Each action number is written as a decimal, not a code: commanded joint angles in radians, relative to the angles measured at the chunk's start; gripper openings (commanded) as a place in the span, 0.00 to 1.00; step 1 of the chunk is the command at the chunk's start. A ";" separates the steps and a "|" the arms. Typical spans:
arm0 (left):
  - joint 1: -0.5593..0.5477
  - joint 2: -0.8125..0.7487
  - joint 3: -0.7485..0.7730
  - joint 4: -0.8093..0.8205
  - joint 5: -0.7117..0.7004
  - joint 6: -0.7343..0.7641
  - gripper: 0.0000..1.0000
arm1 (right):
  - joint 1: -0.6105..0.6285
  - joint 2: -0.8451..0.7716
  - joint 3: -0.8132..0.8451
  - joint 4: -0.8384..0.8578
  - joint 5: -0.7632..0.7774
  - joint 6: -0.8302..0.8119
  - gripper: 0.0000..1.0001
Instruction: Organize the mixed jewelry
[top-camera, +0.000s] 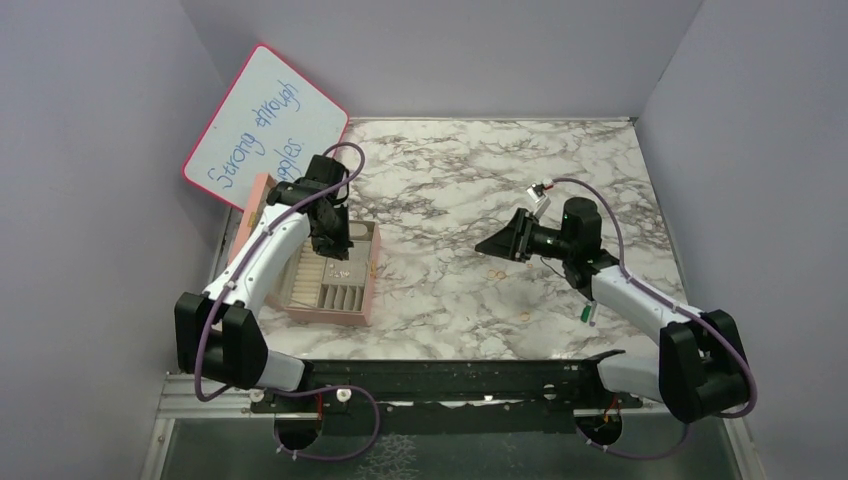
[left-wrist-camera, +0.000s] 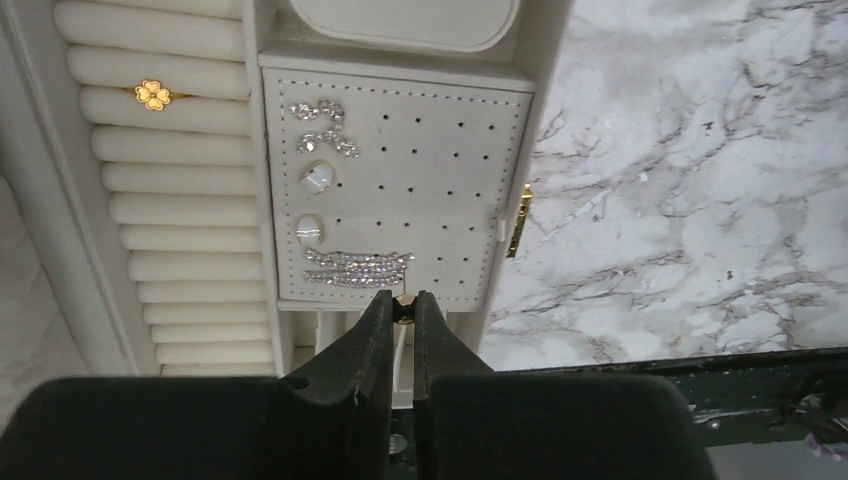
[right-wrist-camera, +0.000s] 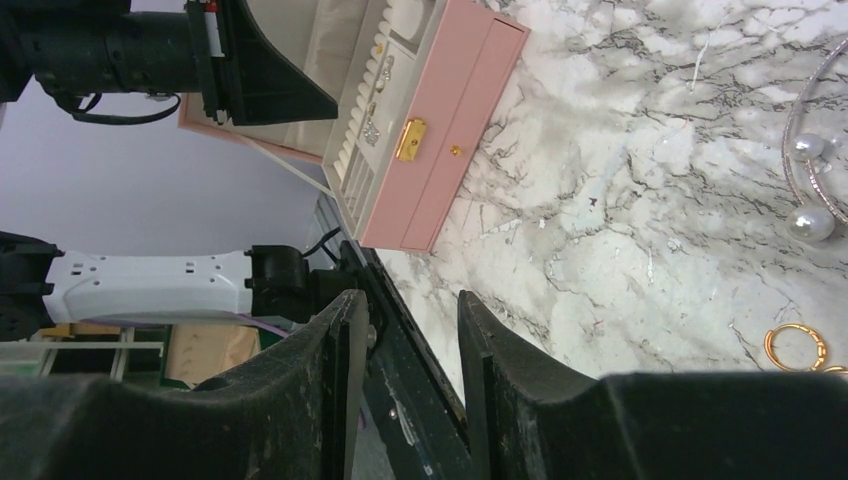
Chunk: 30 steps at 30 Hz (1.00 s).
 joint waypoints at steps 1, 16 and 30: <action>0.024 0.044 0.010 -0.050 -0.042 0.067 0.09 | 0.003 0.032 0.011 0.036 -0.031 -0.020 0.42; 0.036 0.120 0.039 -0.041 0.007 0.082 0.09 | 0.002 0.117 0.043 0.086 -0.058 -0.009 0.41; 0.036 0.131 -0.009 0.003 0.012 0.071 0.09 | 0.004 0.099 0.037 0.068 -0.043 -0.026 0.41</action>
